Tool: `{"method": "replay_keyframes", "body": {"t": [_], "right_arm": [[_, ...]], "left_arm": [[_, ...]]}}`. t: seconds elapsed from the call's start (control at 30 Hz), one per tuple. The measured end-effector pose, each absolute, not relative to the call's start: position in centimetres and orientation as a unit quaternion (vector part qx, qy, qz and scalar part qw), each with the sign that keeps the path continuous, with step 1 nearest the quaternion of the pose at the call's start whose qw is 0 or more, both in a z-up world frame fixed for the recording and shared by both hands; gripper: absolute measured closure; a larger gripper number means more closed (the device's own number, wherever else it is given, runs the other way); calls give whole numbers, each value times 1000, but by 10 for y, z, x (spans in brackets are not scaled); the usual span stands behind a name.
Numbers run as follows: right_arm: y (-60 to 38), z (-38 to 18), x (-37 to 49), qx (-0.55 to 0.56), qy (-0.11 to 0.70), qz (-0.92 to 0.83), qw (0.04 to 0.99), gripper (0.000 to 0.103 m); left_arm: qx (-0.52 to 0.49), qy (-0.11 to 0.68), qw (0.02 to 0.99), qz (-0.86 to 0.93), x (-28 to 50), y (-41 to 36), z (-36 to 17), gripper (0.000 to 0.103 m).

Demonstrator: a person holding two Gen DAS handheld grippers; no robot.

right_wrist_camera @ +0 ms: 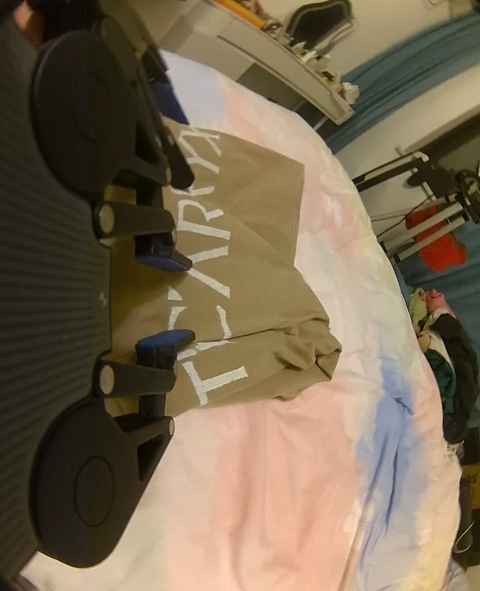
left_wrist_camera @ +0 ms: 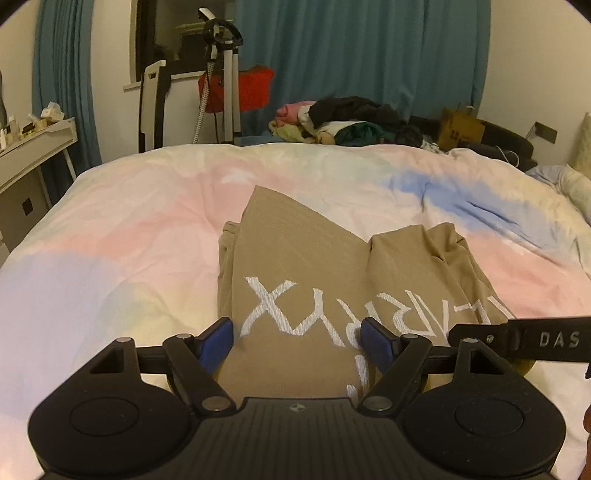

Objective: Fold clothes

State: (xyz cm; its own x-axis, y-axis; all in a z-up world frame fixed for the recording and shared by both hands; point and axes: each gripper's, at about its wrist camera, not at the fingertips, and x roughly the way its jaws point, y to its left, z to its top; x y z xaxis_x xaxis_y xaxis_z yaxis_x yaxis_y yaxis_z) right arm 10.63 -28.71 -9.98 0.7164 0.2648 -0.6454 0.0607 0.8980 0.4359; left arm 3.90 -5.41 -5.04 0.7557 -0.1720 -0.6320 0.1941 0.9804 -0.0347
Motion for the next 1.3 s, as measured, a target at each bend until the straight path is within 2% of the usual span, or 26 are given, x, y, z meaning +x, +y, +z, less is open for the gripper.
{"method": "replay_keyframes", "body": {"t": [0.03,0.2,0.23,0.27,0.33,0.47,0.63,0.7,0.73,0.8,0.9,0.93,1.07,1.17,1.3], "right_arm": [[-289,-100,102,225,375,57,897,63],[-312,-101,84,371,365,108,847,63],[-316,-101,80,399,362,118,834,57],[-318,-106,77,433,366,129,814,38],[-323,-118,71,499,374,149,768,12],[-329,-152,71,586,414,127,685,12],[-339,-174,74,637,400,69,655,12],[-342,-183,76,656,394,46,642,16],[-343,-182,78,655,388,40,647,26],[-345,-182,84,652,377,27,658,32],[-343,-186,94,640,383,13,666,46],[-342,-186,97,632,388,10,671,54],[-342,-182,102,610,385,12,693,75],[-344,-178,101,605,376,18,701,84],[-347,-160,93,599,350,32,720,87]], "left_arm": [[5,335,937,-101,36,-51,-46,26],[-62,336,932,-119,11,-32,-25,22],[-79,336,930,-125,7,-27,-21,21],[-97,335,928,-132,2,-22,-17,20],[-144,343,917,-142,-1,-10,-15,14],[-266,387,867,-167,8,13,-30,11],[-399,465,769,-183,34,26,-80,11],[-434,476,746,-172,42,28,-98,12],[-448,476,740,-161,46,30,-104,13],[-474,473,730,-136,54,35,-116,17],[-505,459,721,-118,62,43,-124,26],[-505,455,724,-118,63,44,-124,29],[-496,447,736,-114,62,43,-121,39],[-500,438,739,-111,58,43,-119,50],[-512,436,731,-115,46,48,-113,62]]}}
